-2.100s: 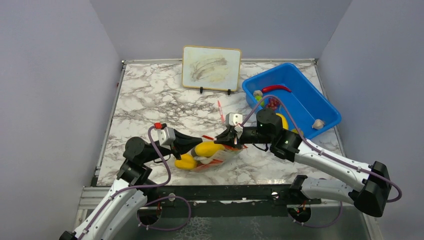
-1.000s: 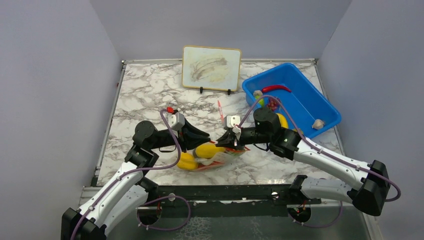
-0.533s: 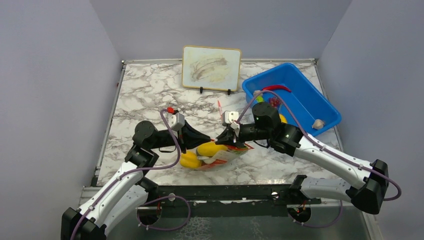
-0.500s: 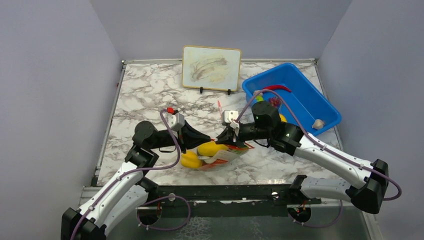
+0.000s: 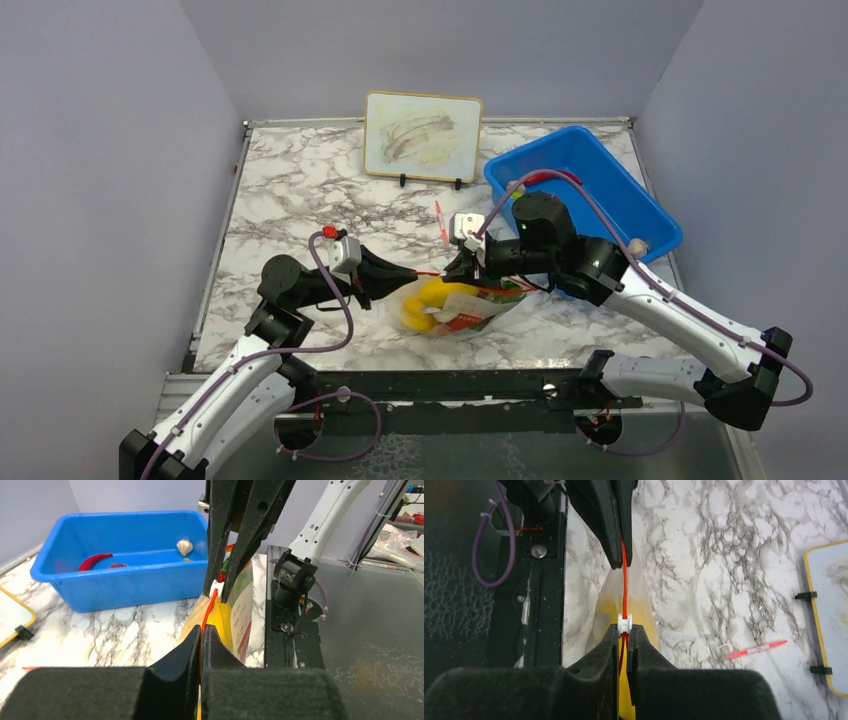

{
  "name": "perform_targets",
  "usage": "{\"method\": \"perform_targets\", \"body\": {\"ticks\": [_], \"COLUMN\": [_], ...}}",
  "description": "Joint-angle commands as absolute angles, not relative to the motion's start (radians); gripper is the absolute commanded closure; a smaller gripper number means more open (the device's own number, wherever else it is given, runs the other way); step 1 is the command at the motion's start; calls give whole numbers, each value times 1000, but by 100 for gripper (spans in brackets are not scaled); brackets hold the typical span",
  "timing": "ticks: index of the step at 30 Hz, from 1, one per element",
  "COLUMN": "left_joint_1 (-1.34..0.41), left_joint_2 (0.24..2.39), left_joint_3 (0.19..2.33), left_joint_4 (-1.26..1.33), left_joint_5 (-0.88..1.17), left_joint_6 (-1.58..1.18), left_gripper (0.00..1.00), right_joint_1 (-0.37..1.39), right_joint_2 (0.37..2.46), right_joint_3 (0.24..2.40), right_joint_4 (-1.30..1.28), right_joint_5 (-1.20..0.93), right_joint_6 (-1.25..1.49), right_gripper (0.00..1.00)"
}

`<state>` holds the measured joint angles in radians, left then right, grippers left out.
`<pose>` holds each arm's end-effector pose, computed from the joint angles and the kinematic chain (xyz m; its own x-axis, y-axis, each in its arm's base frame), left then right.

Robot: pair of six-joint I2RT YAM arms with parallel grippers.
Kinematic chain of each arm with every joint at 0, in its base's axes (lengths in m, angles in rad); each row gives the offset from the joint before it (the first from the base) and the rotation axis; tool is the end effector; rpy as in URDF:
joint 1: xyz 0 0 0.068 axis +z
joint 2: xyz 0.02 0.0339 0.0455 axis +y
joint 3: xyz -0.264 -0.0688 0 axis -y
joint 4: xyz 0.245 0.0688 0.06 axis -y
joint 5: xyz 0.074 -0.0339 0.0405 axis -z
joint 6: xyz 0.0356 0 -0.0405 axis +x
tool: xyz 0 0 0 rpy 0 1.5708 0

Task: Place the food in the zip-top bag and seal the zipper
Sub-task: Zip the zipper food storage bag at the center of the board.

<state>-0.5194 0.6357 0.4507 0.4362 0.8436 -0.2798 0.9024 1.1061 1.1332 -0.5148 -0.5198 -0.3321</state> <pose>0.1205 -0.0995 0.3084 -0.0572 -0.1788 -0.9822 0.9805 0.1754 -0.0890 0.1334 0.1975 0.3670 0.0362 -0.4108 -0.9110 -0.9957 0.0630 -0.0680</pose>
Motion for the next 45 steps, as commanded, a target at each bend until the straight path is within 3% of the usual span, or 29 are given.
{"method": "perform_targets", "body": {"ticks": [1, 13, 45], "left_joint_1": [-514, -513, -514], "left_joint_2": [603, 579, 517], "left_joint_3": [433, 502, 527], "left_joint_4": [398, 203, 70], "left_joint_5": [765, 622, 313], "left_joint_6": [-235, -99, -2], "left_gripper": [100, 100, 100], "right_joint_1": [897, 897, 897], "right_joint_2": [1051, 986, 921], "right_joint_3": [1122, 1124, 1134], "right_joint_4": [-581, -716, -755], "right_joint_5": [-416, -267, -225], "right_joint_6": [-363, -385, -371], "right_gripper": [99, 99, 99]}}
